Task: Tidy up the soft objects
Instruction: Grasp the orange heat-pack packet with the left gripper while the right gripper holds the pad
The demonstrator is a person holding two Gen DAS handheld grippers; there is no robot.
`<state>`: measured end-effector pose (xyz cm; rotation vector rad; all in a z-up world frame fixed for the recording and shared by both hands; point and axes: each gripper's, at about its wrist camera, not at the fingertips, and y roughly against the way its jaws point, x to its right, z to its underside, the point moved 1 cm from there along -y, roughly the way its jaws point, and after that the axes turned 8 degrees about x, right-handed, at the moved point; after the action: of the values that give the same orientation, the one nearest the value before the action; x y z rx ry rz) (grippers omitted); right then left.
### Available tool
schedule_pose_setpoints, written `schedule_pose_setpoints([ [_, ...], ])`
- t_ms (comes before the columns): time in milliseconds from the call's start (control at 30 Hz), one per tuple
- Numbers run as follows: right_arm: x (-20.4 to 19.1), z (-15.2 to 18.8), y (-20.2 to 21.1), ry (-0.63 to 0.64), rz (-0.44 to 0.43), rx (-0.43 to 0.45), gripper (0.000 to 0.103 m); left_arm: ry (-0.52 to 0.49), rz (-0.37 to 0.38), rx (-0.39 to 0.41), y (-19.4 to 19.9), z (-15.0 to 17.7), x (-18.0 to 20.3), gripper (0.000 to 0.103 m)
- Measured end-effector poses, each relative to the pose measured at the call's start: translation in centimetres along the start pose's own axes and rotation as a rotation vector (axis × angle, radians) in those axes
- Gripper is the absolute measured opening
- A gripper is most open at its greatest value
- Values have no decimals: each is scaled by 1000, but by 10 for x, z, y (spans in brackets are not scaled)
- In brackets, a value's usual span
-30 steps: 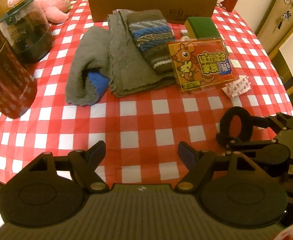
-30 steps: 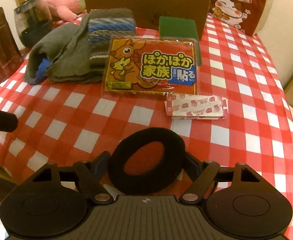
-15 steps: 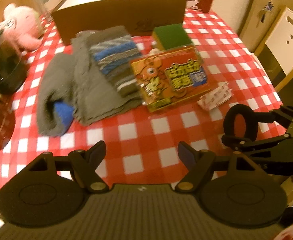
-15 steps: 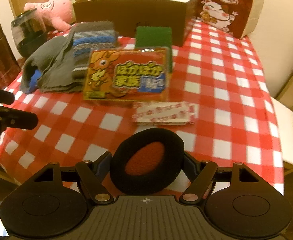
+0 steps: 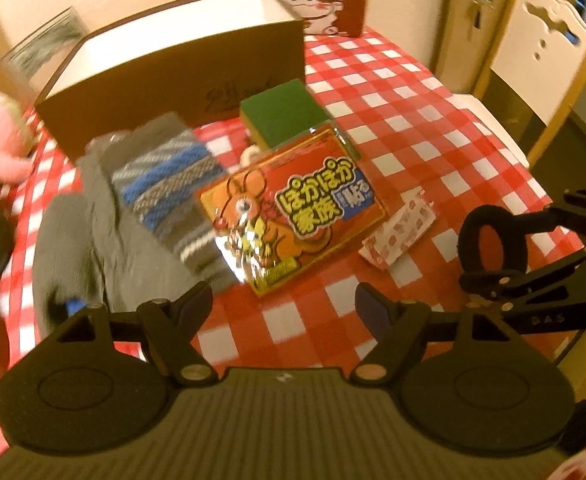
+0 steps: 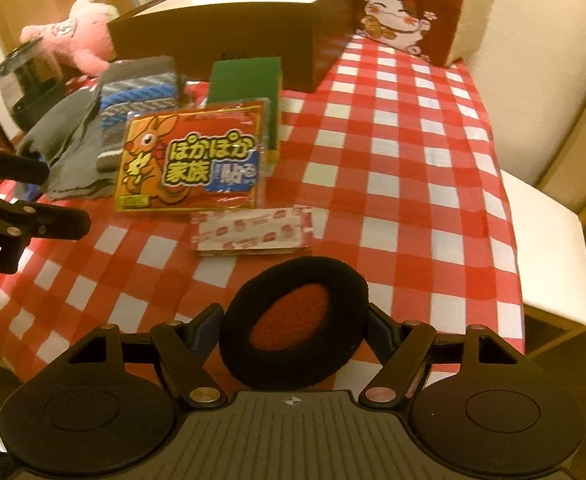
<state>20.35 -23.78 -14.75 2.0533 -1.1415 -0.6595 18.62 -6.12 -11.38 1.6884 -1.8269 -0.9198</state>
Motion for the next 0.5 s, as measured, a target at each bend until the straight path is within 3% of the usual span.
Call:
schedule_pose_setpoints([
  [500,1,-11,-14,-208,158,-36,74,-212,193,42,-52,-42,-44,77],
])
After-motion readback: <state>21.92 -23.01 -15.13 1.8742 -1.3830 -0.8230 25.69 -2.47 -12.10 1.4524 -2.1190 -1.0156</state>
